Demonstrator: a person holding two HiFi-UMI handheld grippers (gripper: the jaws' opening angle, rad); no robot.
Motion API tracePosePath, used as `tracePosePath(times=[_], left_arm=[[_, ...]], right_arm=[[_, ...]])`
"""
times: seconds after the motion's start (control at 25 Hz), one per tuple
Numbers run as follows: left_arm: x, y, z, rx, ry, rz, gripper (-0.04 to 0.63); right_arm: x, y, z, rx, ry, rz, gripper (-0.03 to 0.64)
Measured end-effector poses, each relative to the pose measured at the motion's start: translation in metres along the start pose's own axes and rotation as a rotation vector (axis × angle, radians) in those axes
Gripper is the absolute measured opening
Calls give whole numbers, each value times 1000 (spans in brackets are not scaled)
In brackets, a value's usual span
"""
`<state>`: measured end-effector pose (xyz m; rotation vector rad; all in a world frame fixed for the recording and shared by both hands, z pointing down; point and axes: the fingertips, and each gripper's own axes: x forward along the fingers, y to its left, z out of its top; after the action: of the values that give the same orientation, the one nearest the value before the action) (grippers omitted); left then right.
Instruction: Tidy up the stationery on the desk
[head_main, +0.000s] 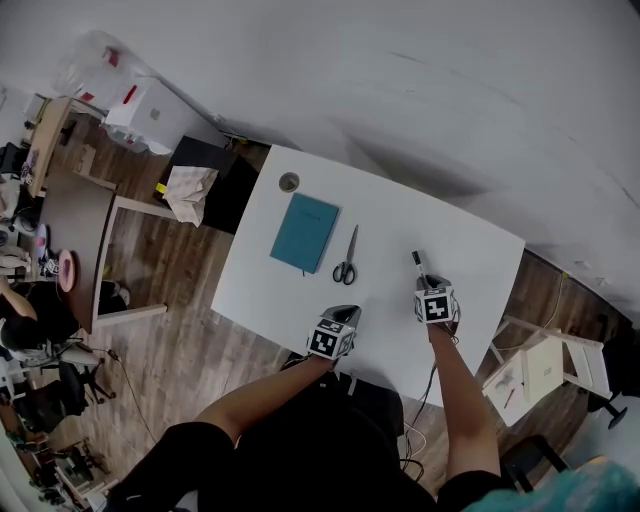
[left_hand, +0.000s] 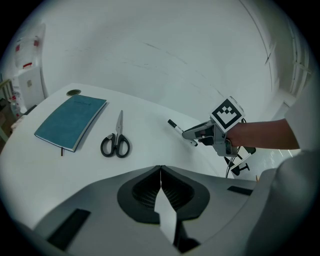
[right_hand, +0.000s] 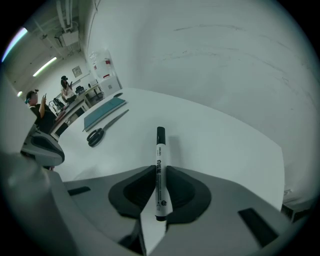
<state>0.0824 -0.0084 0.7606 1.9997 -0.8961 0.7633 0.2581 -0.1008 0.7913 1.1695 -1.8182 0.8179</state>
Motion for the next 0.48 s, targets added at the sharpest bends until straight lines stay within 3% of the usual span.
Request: tracePosePath(times=[0.48], left_arm=[[-37,55,13,-32,-45,9,14]], right_arm=[[3,77,33,66,-36,50,80]])
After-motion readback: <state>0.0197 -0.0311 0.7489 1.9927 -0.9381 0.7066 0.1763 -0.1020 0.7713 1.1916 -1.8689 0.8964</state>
